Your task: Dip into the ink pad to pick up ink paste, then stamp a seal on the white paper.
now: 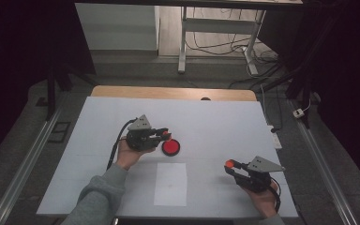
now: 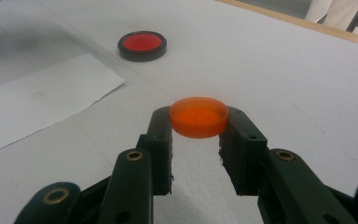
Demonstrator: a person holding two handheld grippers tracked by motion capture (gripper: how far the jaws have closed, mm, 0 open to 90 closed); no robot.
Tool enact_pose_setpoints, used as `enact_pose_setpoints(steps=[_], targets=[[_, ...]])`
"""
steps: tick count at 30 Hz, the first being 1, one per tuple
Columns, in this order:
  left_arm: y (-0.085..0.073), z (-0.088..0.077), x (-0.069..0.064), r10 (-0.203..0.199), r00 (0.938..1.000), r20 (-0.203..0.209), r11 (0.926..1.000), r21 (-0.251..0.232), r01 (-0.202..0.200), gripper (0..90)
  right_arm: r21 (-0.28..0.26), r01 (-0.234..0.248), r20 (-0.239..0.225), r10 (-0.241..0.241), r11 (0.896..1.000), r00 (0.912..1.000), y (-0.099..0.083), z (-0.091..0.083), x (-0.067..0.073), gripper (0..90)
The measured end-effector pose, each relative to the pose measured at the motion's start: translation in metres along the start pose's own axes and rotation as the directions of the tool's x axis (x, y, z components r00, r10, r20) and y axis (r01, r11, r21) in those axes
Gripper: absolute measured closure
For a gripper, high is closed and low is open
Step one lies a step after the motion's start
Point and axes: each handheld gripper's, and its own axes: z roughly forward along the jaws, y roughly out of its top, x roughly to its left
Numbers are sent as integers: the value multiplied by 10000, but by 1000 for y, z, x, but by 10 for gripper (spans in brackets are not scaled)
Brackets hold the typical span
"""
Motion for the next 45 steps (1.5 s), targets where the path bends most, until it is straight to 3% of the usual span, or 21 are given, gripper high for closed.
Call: enact_pose_setpoints(steps=[18, 45], targets=[[3, -4, -11, -30, 9980, 637, 9999, 169, 19, 729, 21, 64, 99, -64, 10000, 9999, 0, -1, 0, 649], [-9, -10, -24, 1, 9943, 1065, 9985, 548, -60, 728, 69, 83, 103, -84, 9999, 9999, 0, 1, 0, 650]])
